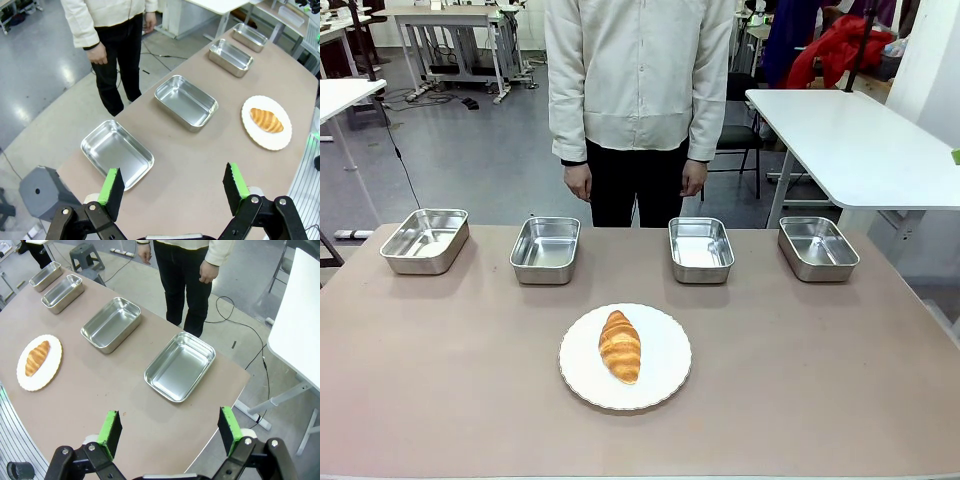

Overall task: Place the bread in the container.
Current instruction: Place the Butter Roll into the Airtight Container indicated by the human.

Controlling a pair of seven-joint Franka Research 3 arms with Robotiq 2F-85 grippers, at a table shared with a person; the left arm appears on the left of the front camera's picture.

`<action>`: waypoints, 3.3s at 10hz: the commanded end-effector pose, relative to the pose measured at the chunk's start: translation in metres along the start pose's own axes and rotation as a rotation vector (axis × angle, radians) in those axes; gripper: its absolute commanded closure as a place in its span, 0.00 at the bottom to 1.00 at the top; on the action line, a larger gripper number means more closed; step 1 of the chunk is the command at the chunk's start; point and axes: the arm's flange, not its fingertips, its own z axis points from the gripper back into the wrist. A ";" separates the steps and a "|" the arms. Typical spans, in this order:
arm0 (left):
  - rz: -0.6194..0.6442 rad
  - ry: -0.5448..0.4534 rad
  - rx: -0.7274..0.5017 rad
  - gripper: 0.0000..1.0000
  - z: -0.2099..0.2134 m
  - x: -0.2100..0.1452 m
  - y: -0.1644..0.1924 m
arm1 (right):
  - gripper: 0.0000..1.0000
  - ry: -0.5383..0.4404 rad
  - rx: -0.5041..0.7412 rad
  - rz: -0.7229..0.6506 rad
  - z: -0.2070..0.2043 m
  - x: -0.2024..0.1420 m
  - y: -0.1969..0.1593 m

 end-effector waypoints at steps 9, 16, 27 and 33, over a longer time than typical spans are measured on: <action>-0.012 -0.016 -0.013 0.00 0.003 -0.001 -0.001 | 0.00 -0.024 0.008 0.003 -0.001 0.000 -0.001; -0.012 -0.016 -0.013 0.00 0.003 -0.001 -0.001 | 0.00 -0.024 0.008 0.003 -0.001 0.000 -0.001; -0.012 -0.016 -0.013 0.00 0.003 -0.001 -0.001 | 0.00 -0.024 0.008 0.003 -0.001 0.000 -0.001; -0.012 -0.016 -0.013 0.00 0.003 -0.001 -0.001 | 0.00 -0.024 0.008 0.003 -0.001 0.000 -0.001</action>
